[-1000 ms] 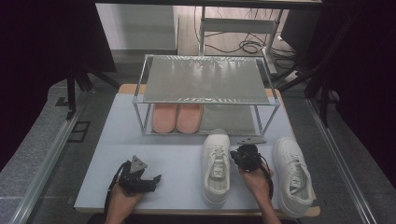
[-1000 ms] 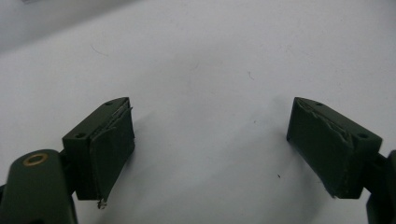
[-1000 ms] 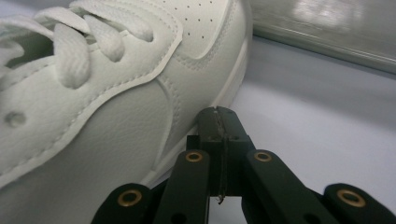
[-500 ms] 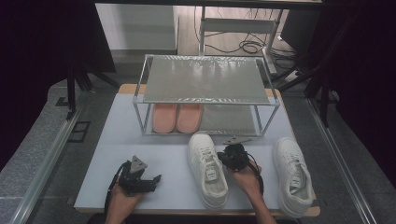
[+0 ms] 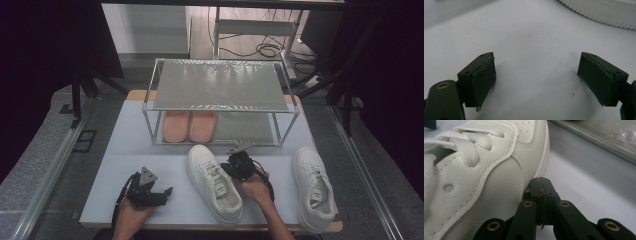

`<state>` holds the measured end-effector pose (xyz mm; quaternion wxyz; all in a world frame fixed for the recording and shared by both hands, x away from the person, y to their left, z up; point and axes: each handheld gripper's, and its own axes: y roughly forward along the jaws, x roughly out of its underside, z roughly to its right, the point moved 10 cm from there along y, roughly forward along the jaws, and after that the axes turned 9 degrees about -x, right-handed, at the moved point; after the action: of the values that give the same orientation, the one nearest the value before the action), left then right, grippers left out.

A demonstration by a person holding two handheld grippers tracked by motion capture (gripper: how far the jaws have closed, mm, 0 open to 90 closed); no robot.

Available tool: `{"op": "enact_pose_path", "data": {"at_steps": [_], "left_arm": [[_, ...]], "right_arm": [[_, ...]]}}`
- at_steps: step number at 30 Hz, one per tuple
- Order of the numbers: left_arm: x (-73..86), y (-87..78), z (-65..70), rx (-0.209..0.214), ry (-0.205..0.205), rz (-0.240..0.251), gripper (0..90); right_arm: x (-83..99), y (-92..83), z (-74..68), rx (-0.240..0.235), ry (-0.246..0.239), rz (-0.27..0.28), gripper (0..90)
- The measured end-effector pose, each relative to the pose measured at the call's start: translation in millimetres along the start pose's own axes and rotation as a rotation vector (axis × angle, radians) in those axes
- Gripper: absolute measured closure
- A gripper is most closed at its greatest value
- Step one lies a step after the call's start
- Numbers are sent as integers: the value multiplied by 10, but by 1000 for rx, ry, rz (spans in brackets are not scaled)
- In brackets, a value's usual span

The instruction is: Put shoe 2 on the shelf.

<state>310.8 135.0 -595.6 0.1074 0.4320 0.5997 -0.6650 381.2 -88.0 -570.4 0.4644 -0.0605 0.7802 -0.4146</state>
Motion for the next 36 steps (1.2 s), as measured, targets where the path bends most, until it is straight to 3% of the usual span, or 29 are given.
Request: {"op": "enact_pose_path", "data": {"at_steps": [9, 14, 18, 21, 26, 32, 36], "left_arm": [[0, 1, 0, 0, 1, 0, 151], [0, 0, 1, -1, 2, 1, 152], [-1, 0, 1, -1, 2, 2, 152], [-1, 0, 1, -1, 2, 1, 152], [-1, 0, 1, -1, 2, 1, 152], [0, 0, 1, -1, 2, 1, 152], [-1, 0, 0, -2, 3, 1, 152]], "right_arm": [[-89, 136, -154, -54, -72, -24, 900], [-99, 144, -173, -49, -92, -36, 900], [-109, 45, -117, -24, -80, -25, 887], [-86, -121, -72, -8, -62, -19, 815], [-50, -263, -66, -8, -40, -11, 741], [20, -523, -56, -4, 25, -13, 614], [46, -683, -87, -9, 37, 0, 572]]}}
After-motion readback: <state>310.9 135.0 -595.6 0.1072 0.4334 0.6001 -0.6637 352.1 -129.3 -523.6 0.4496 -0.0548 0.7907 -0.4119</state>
